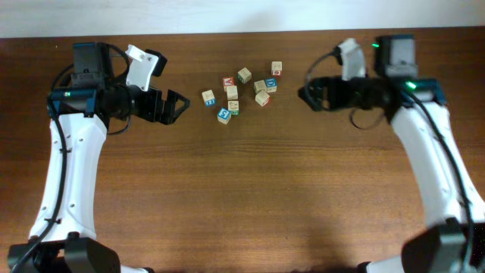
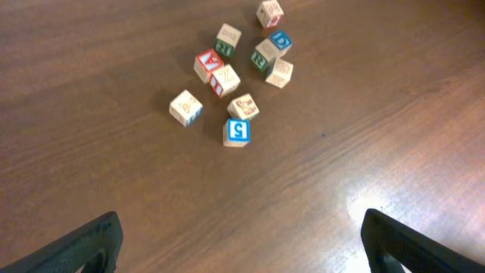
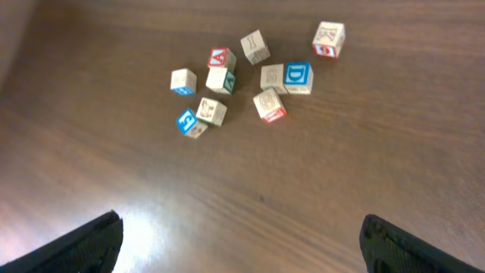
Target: Rotate 5 blocks
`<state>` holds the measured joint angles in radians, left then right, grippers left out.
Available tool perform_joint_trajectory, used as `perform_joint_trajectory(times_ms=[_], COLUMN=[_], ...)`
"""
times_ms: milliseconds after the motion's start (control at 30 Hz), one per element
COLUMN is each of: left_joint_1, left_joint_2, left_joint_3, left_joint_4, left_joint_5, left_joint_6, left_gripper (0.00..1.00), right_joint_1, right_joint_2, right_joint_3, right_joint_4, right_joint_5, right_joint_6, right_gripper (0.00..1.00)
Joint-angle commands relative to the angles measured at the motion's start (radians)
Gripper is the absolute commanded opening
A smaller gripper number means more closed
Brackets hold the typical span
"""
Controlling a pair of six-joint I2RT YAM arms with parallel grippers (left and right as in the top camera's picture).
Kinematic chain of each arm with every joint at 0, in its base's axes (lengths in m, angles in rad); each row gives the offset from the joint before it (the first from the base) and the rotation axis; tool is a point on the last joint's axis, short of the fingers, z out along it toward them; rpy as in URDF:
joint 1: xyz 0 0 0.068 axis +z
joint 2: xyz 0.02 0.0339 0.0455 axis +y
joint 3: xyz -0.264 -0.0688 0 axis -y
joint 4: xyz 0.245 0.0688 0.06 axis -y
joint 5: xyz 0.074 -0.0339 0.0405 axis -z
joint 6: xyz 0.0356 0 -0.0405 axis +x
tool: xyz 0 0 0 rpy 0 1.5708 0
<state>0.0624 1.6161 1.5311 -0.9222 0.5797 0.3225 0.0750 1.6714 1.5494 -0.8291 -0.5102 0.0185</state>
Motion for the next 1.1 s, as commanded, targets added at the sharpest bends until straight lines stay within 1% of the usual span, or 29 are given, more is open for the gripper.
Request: perform_joint_trajectory(times_ms=[0,67,100,167,200,233,300,433,667,767,800,867,1000,1067], left_joint_1=[0.006,0.006,0.006,0.006,0.006,0.006,0.006,0.006,0.006,0.006,0.006,0.006,0.006,0.006], left_joint_2=[0.005,0.005,0.005,0.005,0.005,0.005,0.005,0.005,0.005,0.005,0.005,0.005,0.005,0.005], left_joint_3=[0.023,0.023,0.023,0.023,0.023,0.023,0.023,0.023,0.023,0.023,0.023,0.023,0.023,0.023], left_joint_4=[0.008,0.008,0.008,0.008,0.008,0.008,0.008,0.008,0.008,0.008,0.008,0.008,0.008,0.008], left_joint_5=[0.027,0.027,0.027,0.027,0.027,0.027,0.027,0.027,0.027,0.027,0.027,0.027,0.027,0.027], left_joint_6=[0.008,0.008,0.008,0.008,0.008,0.008,0.008,0.008,0.008,0.008,0.008,0.008,0.008,0.008], left_gripper=[0.99,0.99,0.99,0.99,0.99,0.99,0.99,0.99,0.99,0.99,0.99,0.99,0.99,0.99], right_joint_1=[0.114,0.156,0.182,0.203,0.21,0.224,0.241,0.273,0.301,0.306,0.306,0.306,0.307,0.307], right_joint_2=[0.147,0.243,0.319,0.388,0.409,0.453,0.5,0.581,0.669,0.686,0.689,0.696,0.708,0.724], right_joint_3=[0.173,0.275,0.349,0.407,0.422,0.437,0.438,0.438,0.437,0.437,0.437,0.437,0.437,0.437], right_joint_4=[-0.004,-0.012,-0.017,-0.025,-0.027,-0.024,-0.01,0.0,0.049,0.074,0.079,0.084,0.087,0.097], right_joint_5=[0.145,0.185,0.227,0.283,0.311,0.382,0.447,0.521,0.523,0.523,0.523,0.546,0.552,0.545], right_joint_6=[0.145,0.216,0.28,0.358,0.396,0.483,0.575,0.688,0.727,0.727,0.727,0.727,0.726,0.722], right_gripper=[0.99,0.97,0.95,0.88,0.85,0.82,0.79,0.77,0.74,0.7,0.69,0.63,0.54,0.52])
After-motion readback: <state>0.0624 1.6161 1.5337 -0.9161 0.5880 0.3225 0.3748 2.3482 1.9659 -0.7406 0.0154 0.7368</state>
